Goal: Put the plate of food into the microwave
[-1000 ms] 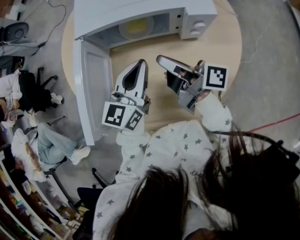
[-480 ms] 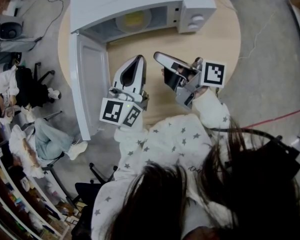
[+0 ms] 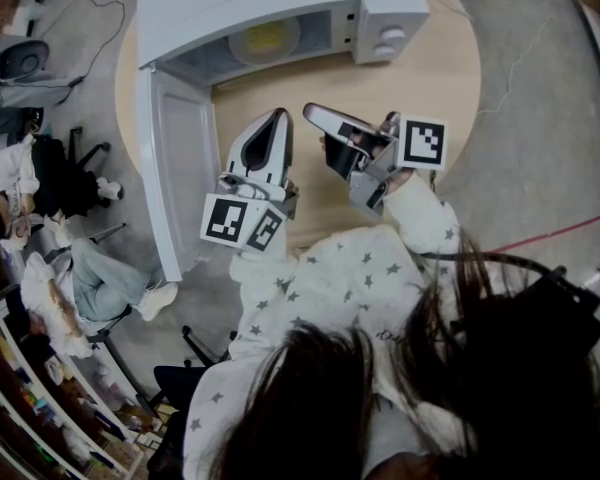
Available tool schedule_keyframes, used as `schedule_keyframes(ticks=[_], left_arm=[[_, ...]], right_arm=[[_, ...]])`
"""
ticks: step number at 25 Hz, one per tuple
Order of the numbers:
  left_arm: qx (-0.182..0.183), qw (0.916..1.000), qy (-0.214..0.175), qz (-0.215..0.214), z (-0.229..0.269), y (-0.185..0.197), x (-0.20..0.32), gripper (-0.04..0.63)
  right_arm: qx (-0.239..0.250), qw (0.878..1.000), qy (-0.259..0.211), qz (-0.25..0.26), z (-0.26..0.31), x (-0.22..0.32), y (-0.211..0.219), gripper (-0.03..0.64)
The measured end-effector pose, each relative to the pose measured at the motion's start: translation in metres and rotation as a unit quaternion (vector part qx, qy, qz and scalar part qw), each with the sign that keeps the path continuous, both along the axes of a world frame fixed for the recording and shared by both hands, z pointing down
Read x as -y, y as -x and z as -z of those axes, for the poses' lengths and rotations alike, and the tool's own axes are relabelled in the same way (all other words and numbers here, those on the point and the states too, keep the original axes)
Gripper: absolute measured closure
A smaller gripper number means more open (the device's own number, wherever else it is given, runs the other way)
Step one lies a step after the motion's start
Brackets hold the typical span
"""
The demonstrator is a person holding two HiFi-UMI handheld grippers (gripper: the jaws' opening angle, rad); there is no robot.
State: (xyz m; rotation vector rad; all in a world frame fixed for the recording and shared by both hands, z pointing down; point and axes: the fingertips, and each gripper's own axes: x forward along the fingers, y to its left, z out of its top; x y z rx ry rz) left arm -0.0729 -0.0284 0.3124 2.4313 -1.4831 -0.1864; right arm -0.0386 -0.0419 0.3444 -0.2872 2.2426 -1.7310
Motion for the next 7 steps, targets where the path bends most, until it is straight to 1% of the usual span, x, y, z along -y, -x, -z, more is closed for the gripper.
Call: schedule_keyframes(ticks=[7], left_arm=[[0.001,0.9999,0.012,-0.002,-0.0070,-0.0022,-0.0001,0.594]], right_arm=[[-0.001,1.000,0.005,0.001,-0.0044,-0.0005,-0.0009,0.612]])
